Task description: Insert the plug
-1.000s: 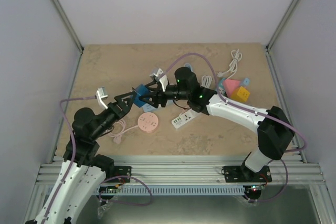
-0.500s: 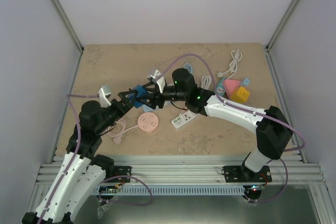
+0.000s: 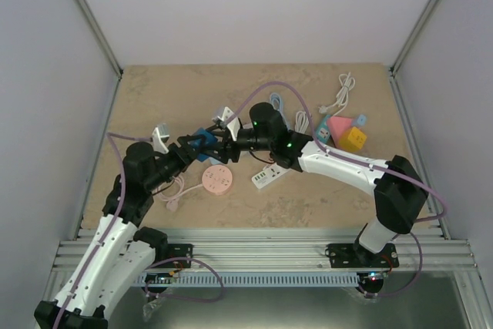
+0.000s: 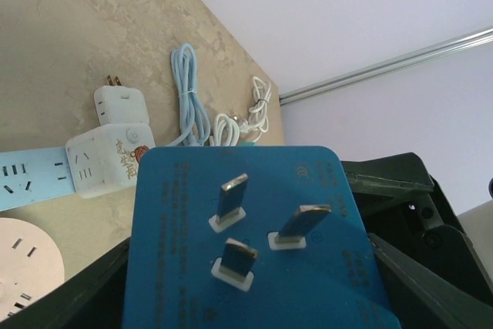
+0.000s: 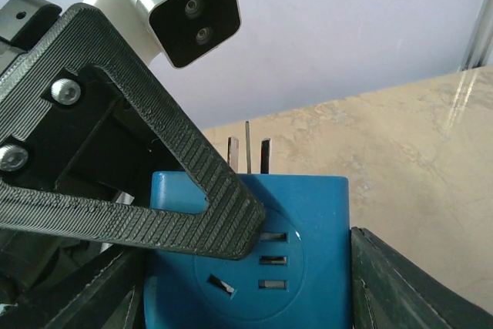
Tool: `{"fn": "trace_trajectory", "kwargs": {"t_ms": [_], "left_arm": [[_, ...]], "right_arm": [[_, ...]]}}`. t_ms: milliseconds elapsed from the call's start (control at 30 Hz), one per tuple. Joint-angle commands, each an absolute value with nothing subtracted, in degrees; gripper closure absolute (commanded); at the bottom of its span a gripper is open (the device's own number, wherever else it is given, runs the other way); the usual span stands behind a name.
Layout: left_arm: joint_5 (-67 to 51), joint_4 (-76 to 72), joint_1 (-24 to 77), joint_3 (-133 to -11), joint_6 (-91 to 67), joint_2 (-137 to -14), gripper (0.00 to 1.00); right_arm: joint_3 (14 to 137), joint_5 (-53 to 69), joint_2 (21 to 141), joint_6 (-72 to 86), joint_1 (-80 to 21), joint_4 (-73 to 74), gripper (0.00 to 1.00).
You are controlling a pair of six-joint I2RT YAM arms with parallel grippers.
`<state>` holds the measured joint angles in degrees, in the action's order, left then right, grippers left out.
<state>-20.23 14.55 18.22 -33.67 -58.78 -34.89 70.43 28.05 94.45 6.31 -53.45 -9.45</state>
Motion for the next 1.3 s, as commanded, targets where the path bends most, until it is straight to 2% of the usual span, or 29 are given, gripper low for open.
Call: {"fn": "trace_trajectory", "kwargs": {"t_ms": [0,67,200,267,600,933,1100,1267], "left_arm": [[-23.97,10.33,18.54,-32.90,-57.95,-34.56,0.41],[-24.55,9.52,18.54,-33.13,-58.65,-34.53,0.43],[-25.95,8.01,18.54,-33.55,-61.63,-34.51,0.44],[-26.62,6.74,18.54,-33.52,-63.96,-34.33,0.44],[-32.50,-8.17,18.54,-30.63,-83.73,-32.63,0.44],[-34.41,-14.50,18.54,-28.42,-93.43,-30.49,0.44],[-34.32,-16.91,18.54,-26.59,-98.11,-29.64,0.43],[-33.24,-23.41,18.54,-22.35,-108.46,-28.01,0.43]], "right_arm": [[71.18,26.96,93.93,7.29,-54.13,-13.04,0.35],[69.52,25.87,92.81,6.76,-54.14,-14.30,0.28],[65.34,23.08,89.80,5.70,-54.17,-17.57,0.07],[63.31,21.78,88.31,5.13,-54.19,-19.39,0.03],[53.63,19.91,83.70,4.04,-54.39,-32.57,0.02],[55.45,20.09,84.66,3.91,-55.89,-36.30,0.04],[57.11,16.38,86.67,5.89,-58.00,-38.00,0.10],[56.80,12.65,87.94,7.15,-59.73,-42.33,0.25]]}}
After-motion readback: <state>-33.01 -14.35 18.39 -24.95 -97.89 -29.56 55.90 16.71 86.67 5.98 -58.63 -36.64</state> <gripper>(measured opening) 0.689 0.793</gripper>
